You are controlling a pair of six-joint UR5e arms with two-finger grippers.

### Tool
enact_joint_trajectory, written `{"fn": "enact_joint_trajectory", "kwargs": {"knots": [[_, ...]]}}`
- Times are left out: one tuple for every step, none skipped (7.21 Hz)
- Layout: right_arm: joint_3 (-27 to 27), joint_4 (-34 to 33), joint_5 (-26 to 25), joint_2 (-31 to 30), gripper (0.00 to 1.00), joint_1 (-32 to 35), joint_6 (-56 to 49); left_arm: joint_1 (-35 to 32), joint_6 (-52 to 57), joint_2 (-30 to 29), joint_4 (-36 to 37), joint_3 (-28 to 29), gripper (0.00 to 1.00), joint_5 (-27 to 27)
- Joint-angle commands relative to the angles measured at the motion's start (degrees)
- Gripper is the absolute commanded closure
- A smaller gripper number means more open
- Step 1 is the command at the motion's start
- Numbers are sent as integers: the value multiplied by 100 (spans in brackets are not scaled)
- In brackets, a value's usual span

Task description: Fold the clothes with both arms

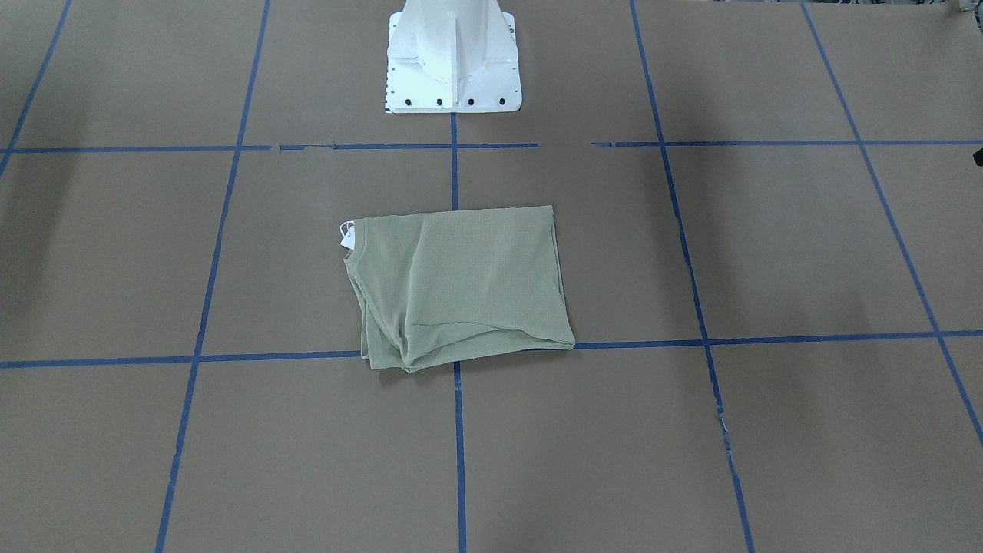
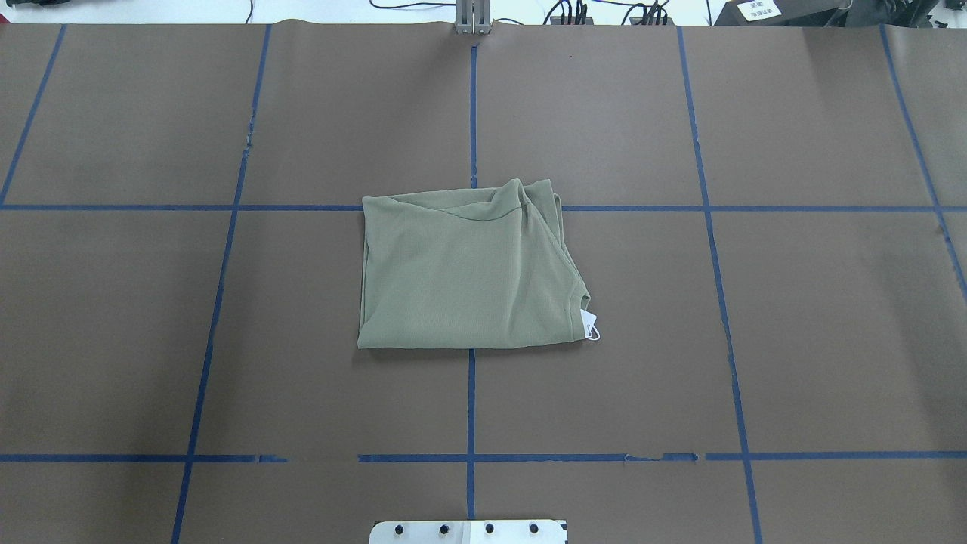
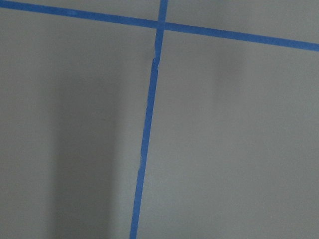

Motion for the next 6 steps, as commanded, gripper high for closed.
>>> {"fn": "enact_joint_trajectory", "kwargs": {"knots": [[-5, 9, -8, -19, 0, 1, -7, -31, -9, 30, -29, 13, 0, 15], [4, 26, 1, -19, 0, 1, -7, -22, -9, -57, -30, -5, 0, 50], [4, 27, 1, -19, 0, 1, -7, -31, 8, -75, -21, -49, 0, 451], [13, 27, 1, -19, 0, 1, -7, -40, 9, -75, -29, -66, 0, 516], [4, 35, 1, -19, 0, 1, -7, -40, -9, -67, -38, -58, 0, 473], [13, 27, 1, -19, 0, 1, -7, -23, -9, -93, -64, -75, 0, 525]]}}
